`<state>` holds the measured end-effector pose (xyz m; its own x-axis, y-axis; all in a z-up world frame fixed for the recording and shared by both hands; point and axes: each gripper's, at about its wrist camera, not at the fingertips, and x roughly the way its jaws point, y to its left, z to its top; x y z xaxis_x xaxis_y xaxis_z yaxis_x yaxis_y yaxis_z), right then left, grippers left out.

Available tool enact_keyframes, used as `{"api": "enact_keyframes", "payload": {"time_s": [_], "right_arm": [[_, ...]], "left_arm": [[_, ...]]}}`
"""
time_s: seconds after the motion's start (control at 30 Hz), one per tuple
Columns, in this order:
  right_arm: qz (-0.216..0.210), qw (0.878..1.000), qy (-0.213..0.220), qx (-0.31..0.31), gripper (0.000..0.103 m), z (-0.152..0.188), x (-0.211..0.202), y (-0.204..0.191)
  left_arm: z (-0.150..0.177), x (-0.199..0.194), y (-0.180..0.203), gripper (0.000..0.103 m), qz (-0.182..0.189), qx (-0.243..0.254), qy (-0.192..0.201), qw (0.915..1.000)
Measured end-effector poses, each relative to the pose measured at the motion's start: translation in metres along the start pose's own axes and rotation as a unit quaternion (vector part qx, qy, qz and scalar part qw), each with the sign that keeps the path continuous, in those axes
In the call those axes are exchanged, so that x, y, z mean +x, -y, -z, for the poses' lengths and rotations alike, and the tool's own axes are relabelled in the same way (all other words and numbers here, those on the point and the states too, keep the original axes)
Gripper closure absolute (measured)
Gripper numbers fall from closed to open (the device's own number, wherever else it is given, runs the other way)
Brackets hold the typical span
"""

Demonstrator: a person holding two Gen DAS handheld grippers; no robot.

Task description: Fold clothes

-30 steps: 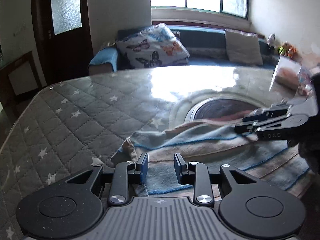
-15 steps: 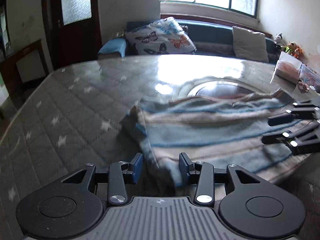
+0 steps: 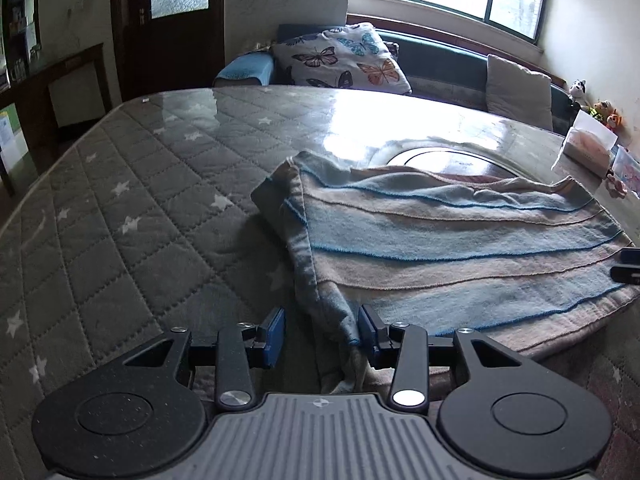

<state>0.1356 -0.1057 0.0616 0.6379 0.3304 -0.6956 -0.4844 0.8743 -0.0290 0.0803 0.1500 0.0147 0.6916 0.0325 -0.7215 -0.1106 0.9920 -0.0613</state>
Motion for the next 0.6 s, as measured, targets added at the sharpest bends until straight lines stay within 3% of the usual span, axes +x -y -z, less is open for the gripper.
{"api": "enact_keyframes", "payload": {"time_s": [0.13, 0.3, 0.43, 0.5, 0.57, 0.6], "right_arm": [[0.016, 0.997, 0.000, 0.076, 0.056, 0.017, -0.010, 0.039], [0.032, 0.991, 0.053, 0.120, 0.055, 0.027, -0.029, 0.055], [0.034, 0.990, 0.027, 0.133, 0.056, 0.033, -0.018, 0.064], [0.023, 0.989, 0.017, 0.143, 0.062, 0.038, -0.014, 0.068], [0.022, 0.989, 0.018, 0.146, 0.082, 0.042, -0.015, 0.067], [0.021, 0.989, 0.018, 0.147, 0.087, 0.044, -0.015, 0.067]], "left_arm": [[0.000, 0.001, 0.002, 0.060, -0.004, 0.002, -0.001, 1.0000], [-0.001, 0.002, 0.003, 0.060, -0.007, 0.002, -0.004, 1.0000], [-0.001, 0.002, 0.003, 0.061, -0.005, -0.001, -0.007, 1.0000], [0.001, 0.000, 0.004, 0.065, -0.003, -0.002, -0.008, 1.0000], [0.003, -0.002, 0.007, 0.070, -0.001, 0.000, -0.009, 1.0000], [0.004, -0.003, 0.008, 0.073, 0.002, 0.001, -0.010, 1.0000]]}}
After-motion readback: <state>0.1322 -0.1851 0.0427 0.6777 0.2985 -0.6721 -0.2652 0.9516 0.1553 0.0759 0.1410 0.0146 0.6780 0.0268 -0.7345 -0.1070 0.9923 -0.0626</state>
